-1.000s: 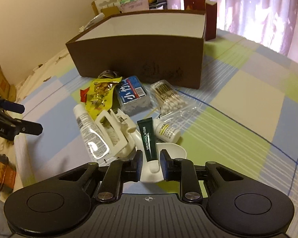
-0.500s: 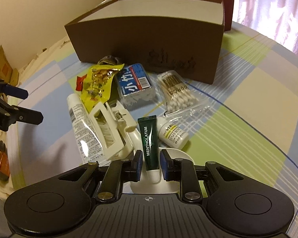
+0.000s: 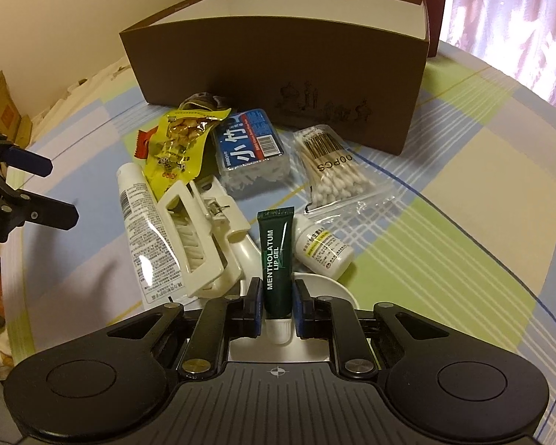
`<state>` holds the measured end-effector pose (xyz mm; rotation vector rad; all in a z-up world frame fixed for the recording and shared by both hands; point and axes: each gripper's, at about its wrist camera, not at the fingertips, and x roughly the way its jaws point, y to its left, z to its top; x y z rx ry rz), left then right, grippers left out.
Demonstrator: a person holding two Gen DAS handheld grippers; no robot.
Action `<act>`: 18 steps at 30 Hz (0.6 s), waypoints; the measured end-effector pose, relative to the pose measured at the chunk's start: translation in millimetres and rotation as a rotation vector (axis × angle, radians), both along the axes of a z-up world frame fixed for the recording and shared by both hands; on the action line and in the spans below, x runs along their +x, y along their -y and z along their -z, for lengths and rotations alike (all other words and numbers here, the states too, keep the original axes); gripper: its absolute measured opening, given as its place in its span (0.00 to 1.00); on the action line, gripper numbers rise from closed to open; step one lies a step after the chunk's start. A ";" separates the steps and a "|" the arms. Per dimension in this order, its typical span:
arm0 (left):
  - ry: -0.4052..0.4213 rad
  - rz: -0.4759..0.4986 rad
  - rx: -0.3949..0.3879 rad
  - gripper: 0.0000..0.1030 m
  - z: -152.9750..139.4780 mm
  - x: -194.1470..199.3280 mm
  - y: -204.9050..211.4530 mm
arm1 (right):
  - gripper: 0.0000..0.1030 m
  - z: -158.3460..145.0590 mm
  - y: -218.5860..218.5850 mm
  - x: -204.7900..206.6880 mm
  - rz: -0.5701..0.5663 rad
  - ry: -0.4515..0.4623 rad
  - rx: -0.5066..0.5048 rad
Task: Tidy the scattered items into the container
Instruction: 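Grasp the green lip gel tube with the right gripper, then grasp the white lotion tube with the left gripper while the right holds the lip gel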
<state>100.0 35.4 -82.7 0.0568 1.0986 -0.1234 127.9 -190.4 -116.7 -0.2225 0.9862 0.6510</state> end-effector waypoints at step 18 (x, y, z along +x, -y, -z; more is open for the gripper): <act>-0.063 -0.169 -0.205 0.64 19.6 38.3 2.8 | 0.18 -33.6 43.1 -7.0 0.204 -0.013 0.184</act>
